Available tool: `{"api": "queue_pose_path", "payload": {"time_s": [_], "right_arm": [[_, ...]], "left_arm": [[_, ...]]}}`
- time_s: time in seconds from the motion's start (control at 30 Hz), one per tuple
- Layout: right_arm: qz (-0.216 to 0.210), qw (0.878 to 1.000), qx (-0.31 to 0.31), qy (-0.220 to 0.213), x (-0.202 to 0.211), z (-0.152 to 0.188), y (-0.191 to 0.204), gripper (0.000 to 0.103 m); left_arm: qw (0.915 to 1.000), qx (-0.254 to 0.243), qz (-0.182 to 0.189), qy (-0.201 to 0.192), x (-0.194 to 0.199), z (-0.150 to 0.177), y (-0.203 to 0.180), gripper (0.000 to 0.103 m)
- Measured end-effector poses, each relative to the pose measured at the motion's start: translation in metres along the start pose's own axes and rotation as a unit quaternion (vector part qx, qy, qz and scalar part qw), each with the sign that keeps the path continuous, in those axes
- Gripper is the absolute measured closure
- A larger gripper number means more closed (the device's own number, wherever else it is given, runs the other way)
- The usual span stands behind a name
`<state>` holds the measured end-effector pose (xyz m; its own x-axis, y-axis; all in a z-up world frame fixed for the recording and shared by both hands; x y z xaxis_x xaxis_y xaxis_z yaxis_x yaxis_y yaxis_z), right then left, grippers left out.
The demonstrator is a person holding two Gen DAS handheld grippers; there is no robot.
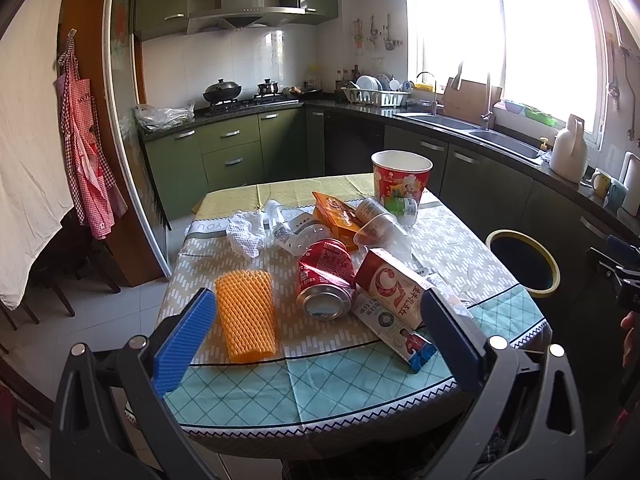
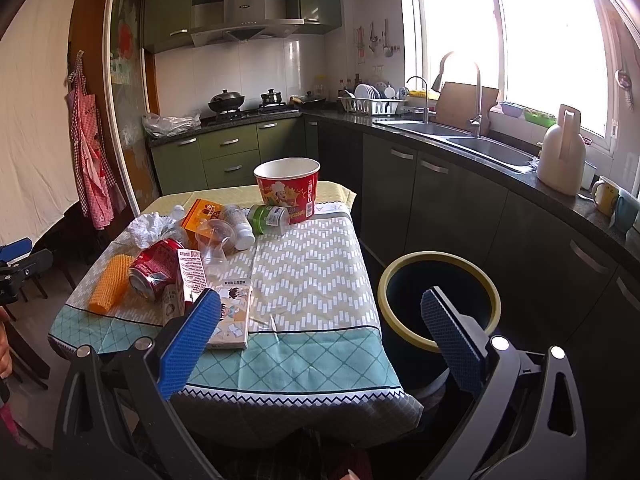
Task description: Collect trash
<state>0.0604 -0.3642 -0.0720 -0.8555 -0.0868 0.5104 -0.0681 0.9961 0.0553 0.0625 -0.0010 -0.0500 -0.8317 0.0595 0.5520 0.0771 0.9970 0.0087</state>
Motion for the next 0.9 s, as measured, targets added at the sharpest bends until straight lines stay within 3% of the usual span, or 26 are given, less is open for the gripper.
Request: {"api": "queue_pose_path", "payload": {"time_s": [0.3,0.53,0.9], "right_arm": [[0.002,1.000,0.001,0.007,-0.007,0.003,0.000,0.004],[0.002,0.999,0.029,0.035,-0.029,-0.007,-0.003,0.004],[-0.046,0.993,0.052,0.098,-0.108,-0.105,-0.008,0.004]], "left_arm": [[1.0000,-0.001,0.000,0.003,-0.002,0.002,0.001,0.006],[0.9996,-0.003,0.000,0.027,-0.023,-0.008,0.006,0.006],[0.9946,-0.027,-0.011,0.099,-0.095,-0.058,0.007,0.006]]}}
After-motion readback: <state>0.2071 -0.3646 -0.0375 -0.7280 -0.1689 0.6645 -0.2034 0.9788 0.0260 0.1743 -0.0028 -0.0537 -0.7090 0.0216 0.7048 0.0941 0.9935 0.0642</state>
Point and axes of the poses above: each gripper's, at about its wrist camera, not at the fingertips, and x roughly against the way its jaws point, y to its left, z to its underside, the point moved 7 cm from there along -x, roughly the way its jaws point, and after that the axes turned 3 degrees about z, right-handed, at the moved point
